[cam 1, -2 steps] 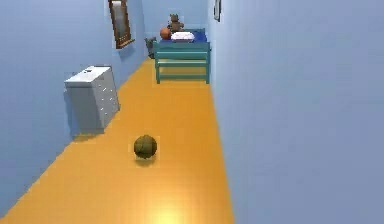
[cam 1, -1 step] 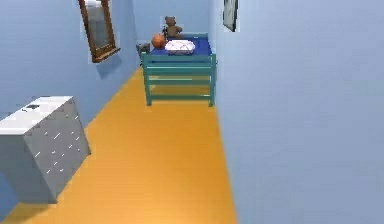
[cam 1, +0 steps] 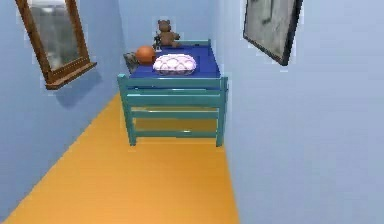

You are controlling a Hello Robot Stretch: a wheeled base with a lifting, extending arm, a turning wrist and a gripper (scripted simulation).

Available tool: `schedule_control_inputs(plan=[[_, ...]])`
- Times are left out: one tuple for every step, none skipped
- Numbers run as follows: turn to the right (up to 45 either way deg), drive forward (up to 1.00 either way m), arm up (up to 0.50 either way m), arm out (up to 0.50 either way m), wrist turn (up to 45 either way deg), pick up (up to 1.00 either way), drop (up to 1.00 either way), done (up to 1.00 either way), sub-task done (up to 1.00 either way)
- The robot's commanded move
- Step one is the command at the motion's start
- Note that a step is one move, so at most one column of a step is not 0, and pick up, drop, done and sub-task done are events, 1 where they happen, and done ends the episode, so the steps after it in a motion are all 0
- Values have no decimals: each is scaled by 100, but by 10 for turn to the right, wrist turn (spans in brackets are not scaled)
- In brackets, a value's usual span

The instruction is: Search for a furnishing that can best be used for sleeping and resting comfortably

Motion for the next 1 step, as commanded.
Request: schedule_control_inputs(plan=[[0,100,0,0,0,0,0,0,0]])
